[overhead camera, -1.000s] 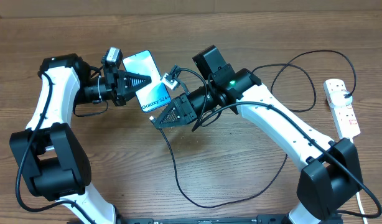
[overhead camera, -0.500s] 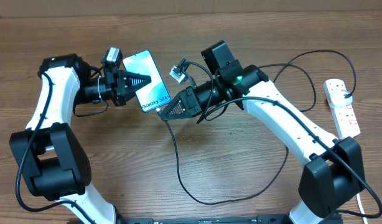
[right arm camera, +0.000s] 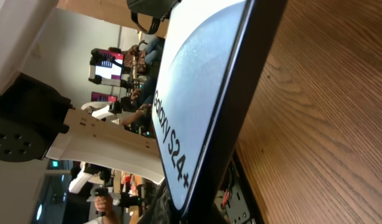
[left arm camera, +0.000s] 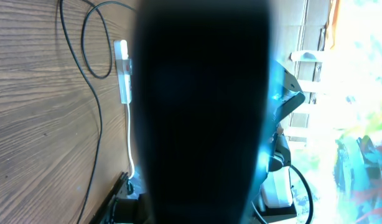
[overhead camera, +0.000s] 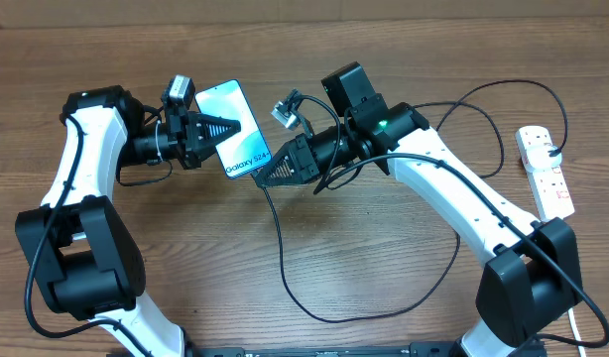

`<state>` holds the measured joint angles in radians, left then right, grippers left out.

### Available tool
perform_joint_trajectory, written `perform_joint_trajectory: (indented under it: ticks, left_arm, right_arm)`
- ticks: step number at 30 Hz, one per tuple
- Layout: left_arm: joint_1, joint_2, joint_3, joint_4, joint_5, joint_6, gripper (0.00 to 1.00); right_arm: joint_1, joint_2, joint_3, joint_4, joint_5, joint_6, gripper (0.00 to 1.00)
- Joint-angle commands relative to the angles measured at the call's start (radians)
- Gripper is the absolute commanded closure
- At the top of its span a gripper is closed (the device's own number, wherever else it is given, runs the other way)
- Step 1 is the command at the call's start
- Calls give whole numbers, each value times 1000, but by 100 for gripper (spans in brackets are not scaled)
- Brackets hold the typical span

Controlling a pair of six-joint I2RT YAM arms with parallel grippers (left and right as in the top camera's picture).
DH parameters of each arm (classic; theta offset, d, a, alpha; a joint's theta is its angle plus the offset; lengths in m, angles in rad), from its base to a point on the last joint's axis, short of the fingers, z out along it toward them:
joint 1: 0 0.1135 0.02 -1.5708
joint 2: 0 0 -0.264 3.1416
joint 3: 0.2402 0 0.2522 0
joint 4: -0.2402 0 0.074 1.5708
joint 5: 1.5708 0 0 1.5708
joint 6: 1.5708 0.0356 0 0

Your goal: Plug charger to phone and switch on socket

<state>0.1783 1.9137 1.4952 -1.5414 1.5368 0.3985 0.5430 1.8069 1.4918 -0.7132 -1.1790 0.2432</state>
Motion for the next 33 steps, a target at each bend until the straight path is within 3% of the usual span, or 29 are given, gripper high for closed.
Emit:
perform_joint_trajectory:
  ticks: [1,9,18,33]
  left_arm:
    - [0,-25,6,5,44,9,96]
    - [17,-25,6,29,44,5,96]
    - [18,-25,6,27,44,4,96]
    - [18,-25,6,23,44,5,96]
  right_arm:
    - [-6,2,0,5,-20,19,96]
    - [-2,2,0,-48,-106,-11,96]
    - [-2,2,0,-47,-59,-3,96]
    - [3,2,0,31,-34,102,96]
